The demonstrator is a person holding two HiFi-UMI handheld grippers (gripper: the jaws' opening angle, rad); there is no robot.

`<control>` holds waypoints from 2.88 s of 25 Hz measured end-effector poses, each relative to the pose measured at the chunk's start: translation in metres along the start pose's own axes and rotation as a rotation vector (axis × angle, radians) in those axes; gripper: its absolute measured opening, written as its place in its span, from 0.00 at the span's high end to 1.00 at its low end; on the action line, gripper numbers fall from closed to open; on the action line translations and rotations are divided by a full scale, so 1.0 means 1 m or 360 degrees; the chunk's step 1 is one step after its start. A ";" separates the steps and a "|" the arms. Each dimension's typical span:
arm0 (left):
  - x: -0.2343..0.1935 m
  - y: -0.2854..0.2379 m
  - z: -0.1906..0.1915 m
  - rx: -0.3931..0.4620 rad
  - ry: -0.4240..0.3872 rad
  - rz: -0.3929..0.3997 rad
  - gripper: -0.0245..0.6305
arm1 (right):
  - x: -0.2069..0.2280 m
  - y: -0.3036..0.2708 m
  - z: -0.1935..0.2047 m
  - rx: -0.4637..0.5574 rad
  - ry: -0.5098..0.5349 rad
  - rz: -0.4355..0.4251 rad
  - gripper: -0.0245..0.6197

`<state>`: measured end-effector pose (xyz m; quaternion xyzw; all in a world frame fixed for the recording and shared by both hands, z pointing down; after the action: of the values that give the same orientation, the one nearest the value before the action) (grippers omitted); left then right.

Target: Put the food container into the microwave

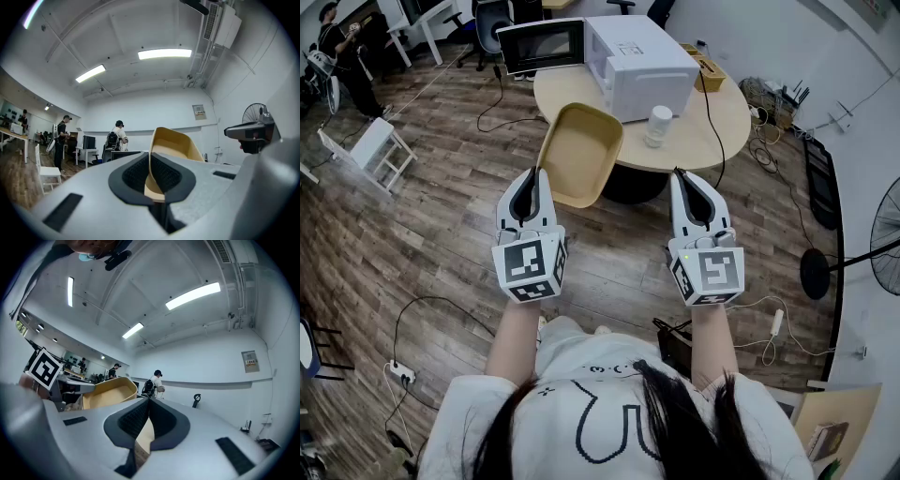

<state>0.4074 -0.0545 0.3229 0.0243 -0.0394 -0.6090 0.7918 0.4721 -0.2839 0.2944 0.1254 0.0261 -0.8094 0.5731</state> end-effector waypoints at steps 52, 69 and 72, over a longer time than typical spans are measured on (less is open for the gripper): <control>-0.231 -0.357 0.024 0.0019 0.0026 0.0426 0.93 | -0.033 -0.379 0.023 -0.0090 -0.0020 0.0371 0.92; -0.213 -0.508 0.057 -0.0059 -0.0051 0.0647 0.93 | 0.018 -0.499 0.084 -0.0143 -0.0074 0.0486 0.92; -0.200 -0.545 0.064 -0.0077 -0.0071 0.0740 0.93 | 0.040 -0.516 0.093 -0.0154 -0.0085 0.0582 0.92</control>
<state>-0.1744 -0.0006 0.3324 -0.0178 -0.0467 -0.4115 0.9100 -0.0386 -0.1613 0.3225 0.0788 0.0266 -0.6927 0.7164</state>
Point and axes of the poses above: the fingertips, and each gripper's own axes: y backward along the fingers, x to its right, z out of its underside, the point moved 4 cm from there along y, backward along the fingers, and after that the axes turned 7 degrees about -z, right-handed, at the moved point
